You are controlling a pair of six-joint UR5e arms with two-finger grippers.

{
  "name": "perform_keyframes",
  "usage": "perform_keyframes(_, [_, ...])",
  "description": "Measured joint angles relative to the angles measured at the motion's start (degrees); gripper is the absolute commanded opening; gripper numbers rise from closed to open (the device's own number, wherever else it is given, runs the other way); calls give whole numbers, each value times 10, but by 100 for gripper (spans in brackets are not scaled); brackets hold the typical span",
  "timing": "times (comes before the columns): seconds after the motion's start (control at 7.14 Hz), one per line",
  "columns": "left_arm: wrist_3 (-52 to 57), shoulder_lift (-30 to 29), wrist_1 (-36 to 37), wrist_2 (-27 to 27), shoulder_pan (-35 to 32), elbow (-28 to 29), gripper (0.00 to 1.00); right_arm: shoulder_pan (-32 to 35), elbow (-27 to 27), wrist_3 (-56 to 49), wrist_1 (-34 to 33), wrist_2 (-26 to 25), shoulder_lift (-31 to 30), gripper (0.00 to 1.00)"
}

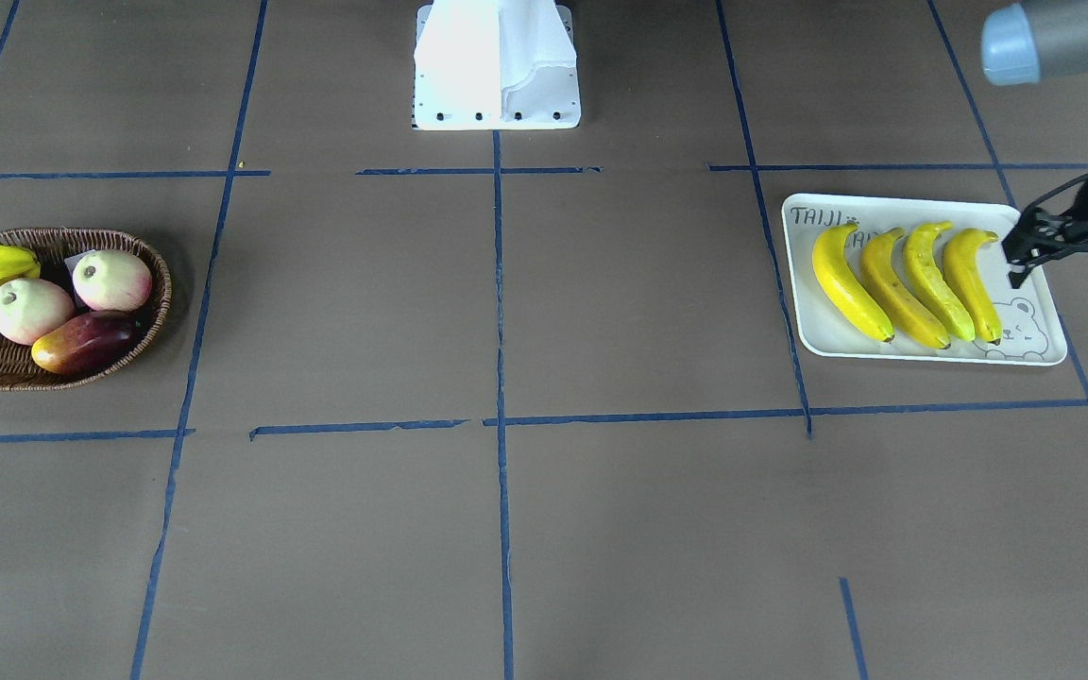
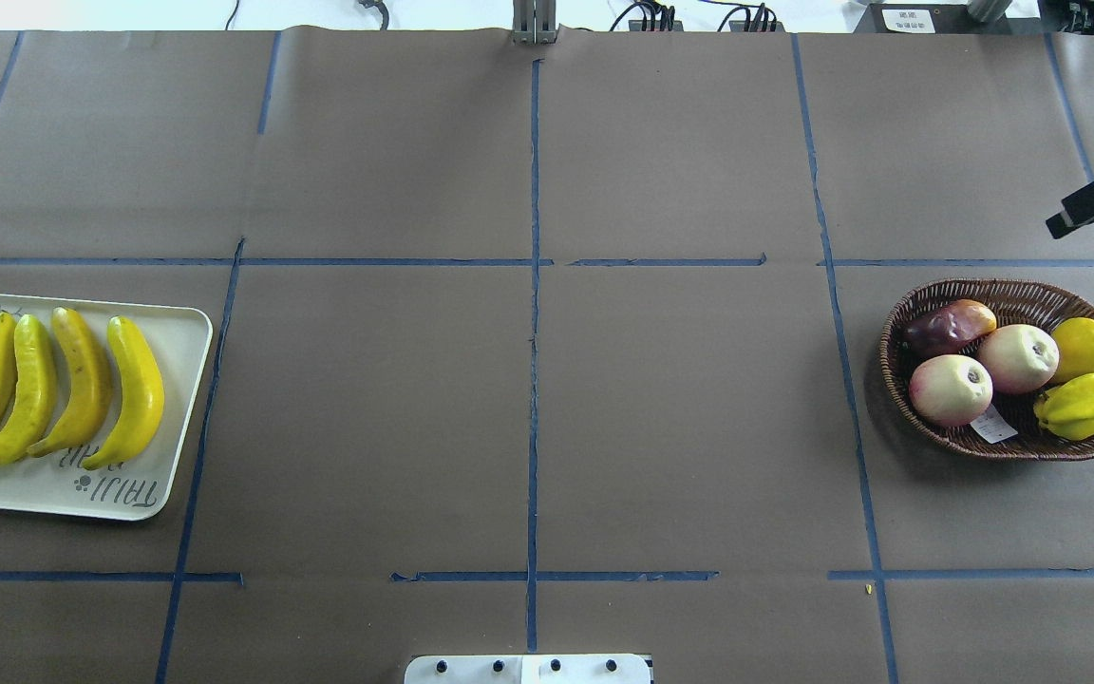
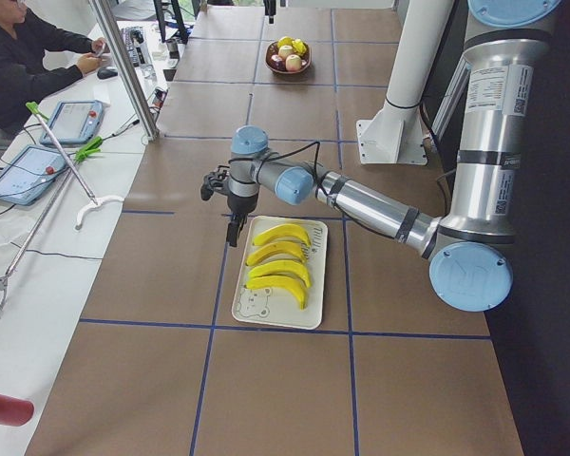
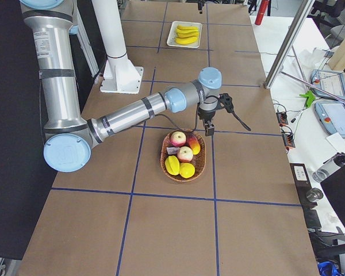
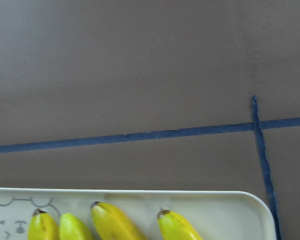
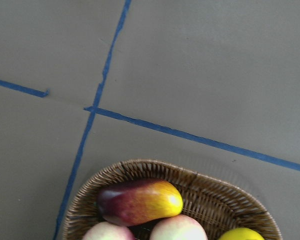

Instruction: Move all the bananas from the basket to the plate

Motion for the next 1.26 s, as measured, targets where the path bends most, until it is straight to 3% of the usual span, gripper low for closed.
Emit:
perform_keyframes(0.28, [155,8,27,-132,-118,103,100,84,-63,-89,5,62,-49,100])
perform_keyframes(0.42, [212,18,27,-166,-148,152,100,97,-90,-102,17,77,-58,100])
perform_keyframes(0.7, [260,28,31,-184,-179,192,100,103,-111,-108,40,79,-43,100])
perform_keyframes(1.26, [218,33,35,-186,-198,188,100,104,-115,-108,45,78,-51,100])
